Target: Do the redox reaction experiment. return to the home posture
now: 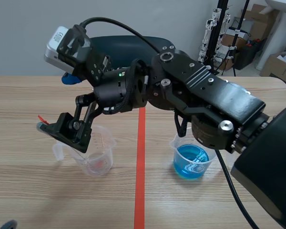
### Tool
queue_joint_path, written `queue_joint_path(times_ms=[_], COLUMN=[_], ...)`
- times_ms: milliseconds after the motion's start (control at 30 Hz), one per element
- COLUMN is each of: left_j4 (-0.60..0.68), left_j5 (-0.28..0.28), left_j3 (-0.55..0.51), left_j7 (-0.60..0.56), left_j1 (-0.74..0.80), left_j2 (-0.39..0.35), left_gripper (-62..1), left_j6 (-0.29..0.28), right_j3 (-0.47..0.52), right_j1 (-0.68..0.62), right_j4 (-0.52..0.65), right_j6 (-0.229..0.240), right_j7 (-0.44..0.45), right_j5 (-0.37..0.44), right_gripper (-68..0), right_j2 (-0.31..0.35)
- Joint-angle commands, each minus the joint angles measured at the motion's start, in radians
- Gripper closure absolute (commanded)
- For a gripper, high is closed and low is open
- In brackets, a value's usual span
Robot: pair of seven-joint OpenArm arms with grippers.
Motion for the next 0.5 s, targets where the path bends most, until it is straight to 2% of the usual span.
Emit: queue_joint_path(times_ms=[0,100,233,400,467], left_j4=[0.079,0.208,0.36,0.501,0.541], left_j5=[-0.025,-0.027,-0.035,-0.066,-0.065], left_j3=[-0.008,-0.029,-0.055,-0.06,-0.066], left_j7=[0.012,0.079,0.18,0.289,0.322], left_j1=[0.024,0.068,0.115,0.147,0.152], left_j2=[-0.035,-0.079,-0.126,-0.177,-0.179], left_gripper=[-57.2,-57.2,-57.2,-57.2,-57.2], left_j6=[-0.002,-0.001,0.001,0.025,0.026], right_j3=[0.003,0.009,0.02,0.051,0.068], right_j1=[0.017,0.017,0.017,0.017,0.017], right_j4=[0.041,0.096,0.185,0.285,0.316], right_j6=[-0.004,-0.004,-0.005,-0.006,-0.023], right_j7=[0.005,0.005,0.005,0.004,0.004], right_j5=[0.036,0.09,0.122,0.173,0.188], right_gripper=[-67.9,-67.9,-67.9,-67.9,-67.9], right_j2=[-0.001,0.022,0.056,0.105,0.127])
